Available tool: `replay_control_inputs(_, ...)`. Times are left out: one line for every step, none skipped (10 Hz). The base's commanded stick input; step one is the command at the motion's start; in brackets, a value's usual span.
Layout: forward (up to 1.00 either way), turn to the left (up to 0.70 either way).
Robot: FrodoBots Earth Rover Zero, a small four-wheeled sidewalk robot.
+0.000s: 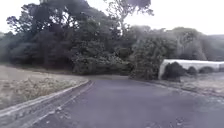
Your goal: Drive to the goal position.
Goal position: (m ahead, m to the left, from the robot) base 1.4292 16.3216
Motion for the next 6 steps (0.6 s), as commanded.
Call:
replay_control_inputs(0.7,0.0)
replay_control_inputs(0.7,0.0)
replay_control_inputs(0.7,0.0)
replay_control_inputs(0.7,0.0)
replay_control_inputs(0.7,0.0)
replay_control_inputs(0.7,0.0)
